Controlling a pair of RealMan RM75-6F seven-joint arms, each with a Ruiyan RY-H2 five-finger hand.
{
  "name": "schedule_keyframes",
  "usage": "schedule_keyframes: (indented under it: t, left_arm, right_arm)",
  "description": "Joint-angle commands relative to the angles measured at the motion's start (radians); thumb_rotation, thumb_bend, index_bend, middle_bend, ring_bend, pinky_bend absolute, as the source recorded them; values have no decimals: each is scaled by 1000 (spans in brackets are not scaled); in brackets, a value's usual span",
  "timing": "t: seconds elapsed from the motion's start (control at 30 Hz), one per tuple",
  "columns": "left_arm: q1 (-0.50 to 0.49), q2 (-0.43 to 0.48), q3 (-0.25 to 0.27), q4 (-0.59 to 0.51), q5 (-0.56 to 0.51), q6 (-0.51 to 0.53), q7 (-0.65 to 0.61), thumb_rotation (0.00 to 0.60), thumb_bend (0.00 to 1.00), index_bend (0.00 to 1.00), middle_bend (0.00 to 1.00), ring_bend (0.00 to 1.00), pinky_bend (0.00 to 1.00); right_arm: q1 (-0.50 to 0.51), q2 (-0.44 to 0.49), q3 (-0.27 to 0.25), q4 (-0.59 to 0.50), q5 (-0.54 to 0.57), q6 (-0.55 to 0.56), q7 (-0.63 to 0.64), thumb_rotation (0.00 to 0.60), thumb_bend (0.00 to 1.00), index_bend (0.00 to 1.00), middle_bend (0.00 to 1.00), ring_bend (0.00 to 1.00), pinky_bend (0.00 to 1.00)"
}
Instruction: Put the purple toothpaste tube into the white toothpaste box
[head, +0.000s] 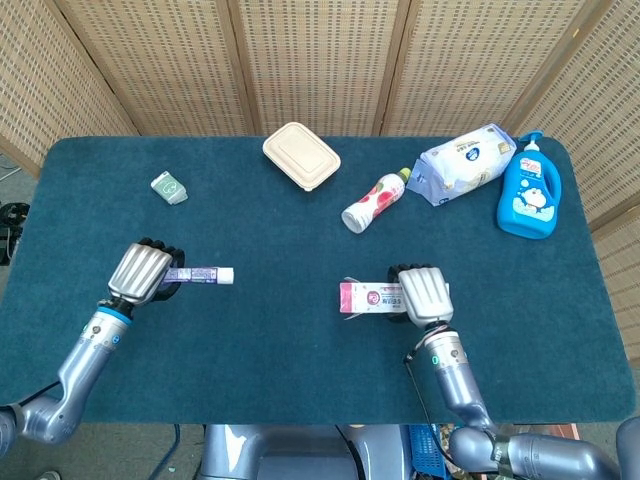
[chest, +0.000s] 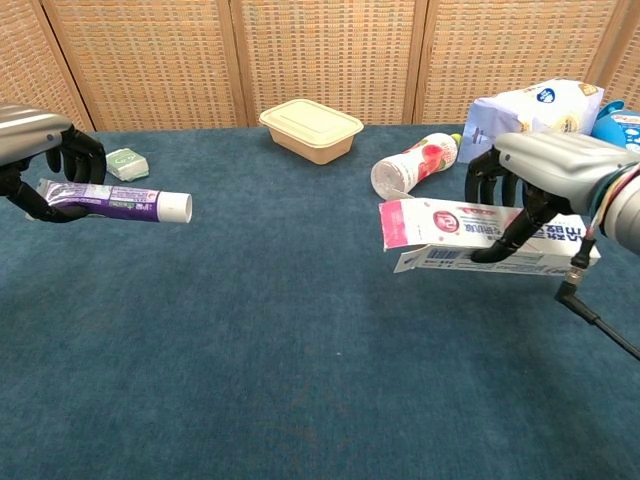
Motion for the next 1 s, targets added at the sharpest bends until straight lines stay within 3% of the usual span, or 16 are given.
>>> schedule_keyframes:
  t: [0.03,0.4,1.0]
  left_arm:
    - [-2,-18,3,-7,6,-1,1,600,462,743,576,417,371]
    - [-18,-86,-11,-35,31,12,-2,600,462,742,576,417,371]
    - [-69,5,-41,-217,-53,-36,130,600,461,743,576,417,373]
  right_arm:
    - [12,-8,0,-41,-4,13,-29,600,183,618,511,471,464]
    - [58,-82,8,-90,14,38,-109,600,184,619,511,471,464]
    - [98,-137,39,-58,61,48,-123,600,187,621,511,471,464]
